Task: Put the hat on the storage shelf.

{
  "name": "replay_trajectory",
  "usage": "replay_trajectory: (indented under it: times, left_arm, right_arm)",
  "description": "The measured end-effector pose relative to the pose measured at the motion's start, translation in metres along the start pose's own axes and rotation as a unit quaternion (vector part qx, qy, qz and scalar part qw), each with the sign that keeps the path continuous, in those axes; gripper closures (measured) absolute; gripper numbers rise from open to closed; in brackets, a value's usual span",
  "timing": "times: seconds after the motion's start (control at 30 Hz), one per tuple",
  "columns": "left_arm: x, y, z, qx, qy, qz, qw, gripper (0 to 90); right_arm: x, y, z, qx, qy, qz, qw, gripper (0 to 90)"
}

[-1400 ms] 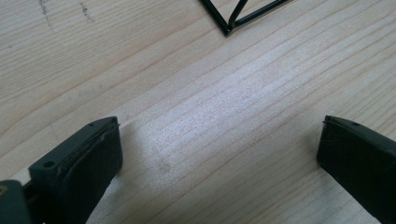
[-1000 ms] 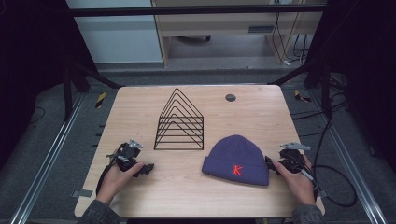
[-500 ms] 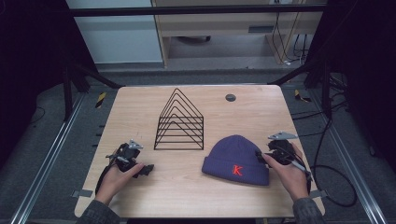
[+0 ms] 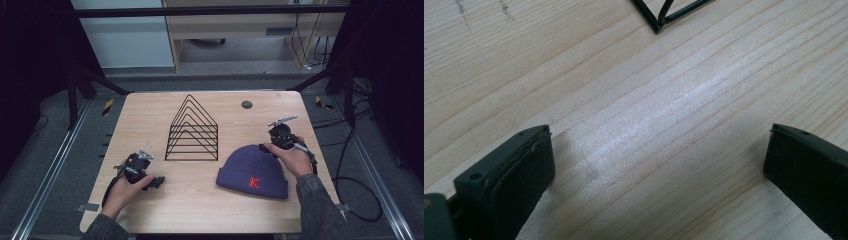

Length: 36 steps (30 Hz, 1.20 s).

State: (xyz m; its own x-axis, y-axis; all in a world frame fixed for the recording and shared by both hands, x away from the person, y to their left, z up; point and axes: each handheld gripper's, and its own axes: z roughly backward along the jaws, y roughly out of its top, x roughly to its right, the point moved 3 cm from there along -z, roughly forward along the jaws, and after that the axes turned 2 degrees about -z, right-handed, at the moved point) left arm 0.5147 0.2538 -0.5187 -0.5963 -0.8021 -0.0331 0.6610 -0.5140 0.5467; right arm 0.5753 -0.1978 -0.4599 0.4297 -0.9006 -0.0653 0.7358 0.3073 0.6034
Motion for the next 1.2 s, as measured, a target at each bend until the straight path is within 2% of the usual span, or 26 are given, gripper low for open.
replay_trajectory:
  times: [0.07,0.1,0.2,0.43,0.47,0.63,0.83,0.97,1.13,1.2]
  left_arm:
    - [0.000,0.000,0.000,0.000,0.000,0.000,1.0000,0.0]
    - [0.000,0.000,0.000,0.000,0.000,0.000,1.0000,0.0]
    - [0.000,0.000,0.000,0.001,0.001,0.001,1.0000,0.0]
    - [0.000,0.000,0.000,0.002,0.001,0.000,1.0000,0.0]
    - [0.000,0.000,0.000,0.003,0.001,0.000,1.0000,0.0]
    - [0.000,0.000,0.000,0.002,0.000,-0.001,1.0000,0.0]
    - [0.001,0.001,-0.001,0.003,0.000,-0.003,1.0000,0.0]
    - [0.001,0.001,-0.001,0.002,-0.001,-0.003,1.0000,0.0]
    - [0.001,0.001,0.000,0.004,-0.002,-0.004,1.0000,0.0]
    - [0.000,0.001,0.000,0.005,-0.004,-0.005,1.0000,0.0]
  right_arm:
    - [0.000,0.001,-0.002,-0.004,0.002,0.003,1.0000,44.0]
    - [0.001,0.003,-0.006,-0.006,0.014,-0.002,0.9999,46.4]
    - [0.001,0.002,-0.011,-0.014,0.018,-0.004,0.9997,46.9]
    - [-0.002,0.000,-0.028,-0.036,0.023,-0.009,0.9991,49.3]
    - [-0.004,-0.001,-0.034,-0.046,0.019,-0.007,0.9988,50.0]
    - [-0.008,-0.003,-0.044,-0.061,0.023,-0.004,0.9979,57.2]
    - [-0.009,-0.006,-0.043,-0.060,0.040,0.001,0.9974,77.5]
    - [-0.011,-0.008,-0.040,-0.054,0.048,0.008,0.9974,79.8]
    - [-0.014,-0.007,-0.014,-0.011,0.056,0.018,0.9982,80.6]
    - [-0.016,-0.007,-0.007,-0.003,0.057,0.021,0.9982,80.7]
